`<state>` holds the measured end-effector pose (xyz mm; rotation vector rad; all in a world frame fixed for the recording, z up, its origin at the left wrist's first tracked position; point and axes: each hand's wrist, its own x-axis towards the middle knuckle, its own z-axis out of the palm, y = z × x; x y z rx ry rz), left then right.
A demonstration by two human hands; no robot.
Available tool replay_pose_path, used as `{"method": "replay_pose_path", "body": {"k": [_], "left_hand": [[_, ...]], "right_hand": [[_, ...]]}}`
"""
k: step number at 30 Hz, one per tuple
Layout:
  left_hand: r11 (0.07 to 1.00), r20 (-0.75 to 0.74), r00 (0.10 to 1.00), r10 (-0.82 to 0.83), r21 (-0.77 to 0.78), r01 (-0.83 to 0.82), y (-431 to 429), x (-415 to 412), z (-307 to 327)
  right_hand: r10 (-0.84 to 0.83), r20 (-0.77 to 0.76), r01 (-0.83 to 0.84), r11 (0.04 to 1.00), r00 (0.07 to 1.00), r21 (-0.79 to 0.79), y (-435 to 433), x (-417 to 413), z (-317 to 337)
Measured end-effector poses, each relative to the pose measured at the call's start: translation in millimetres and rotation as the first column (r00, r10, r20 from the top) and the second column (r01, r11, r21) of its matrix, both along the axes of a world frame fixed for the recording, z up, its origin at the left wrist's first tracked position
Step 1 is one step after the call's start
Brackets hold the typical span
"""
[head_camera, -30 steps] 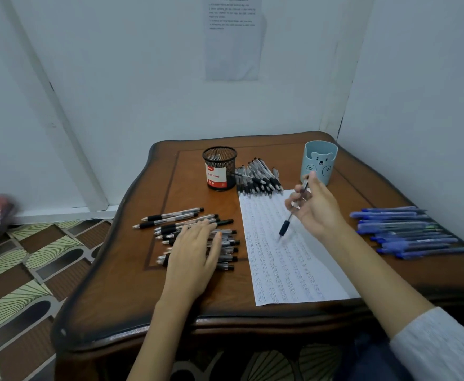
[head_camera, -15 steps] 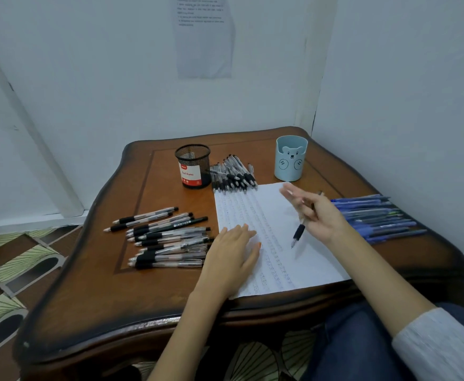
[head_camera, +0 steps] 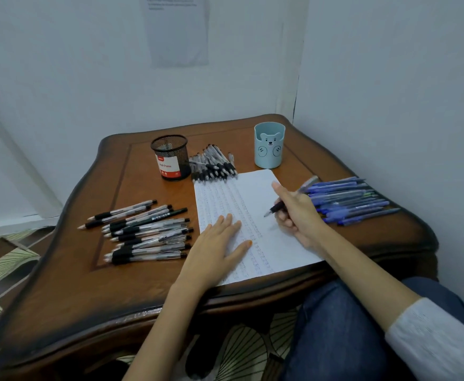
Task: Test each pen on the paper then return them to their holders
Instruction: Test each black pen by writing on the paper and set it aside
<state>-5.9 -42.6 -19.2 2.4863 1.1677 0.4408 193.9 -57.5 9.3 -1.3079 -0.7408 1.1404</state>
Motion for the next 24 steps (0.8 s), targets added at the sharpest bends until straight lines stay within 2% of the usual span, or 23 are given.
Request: {"method": "replay_pose_path", "body": {"k": [6,8,13,24], "left_hand": [[1.000,0.001,1.000,0.002,-0.005,-0.002,-0.1,0.1,-1.0],[1.000,0.003,1.000,0.005,-0.006,-0.005,-0.7,0.3,-0.6],[1.000,0.004,1.000,0.015,-0.009,-0.015,-1.5,0.8,-0.4],[1.000,0.009,1.000,0.016,0.000,-0.016,-1.8,1.1,-0.7]], "right_hand": [[0.070,0.215,-0.092,0.991,0.974,0.095,-9.7,-11.9,-5.4],[0.052,0.309,-0.077,0.995,0.950,0.069,-11.0,-13.8,-7.8],[-0.014,0.467,-0.048,0.991,0.884,0.121,-10.2,-11.2,-17.6],[0.008,0.458,-0.082,0.987,0.889,0.142,-4.9,-9.4,-24.5]]}}
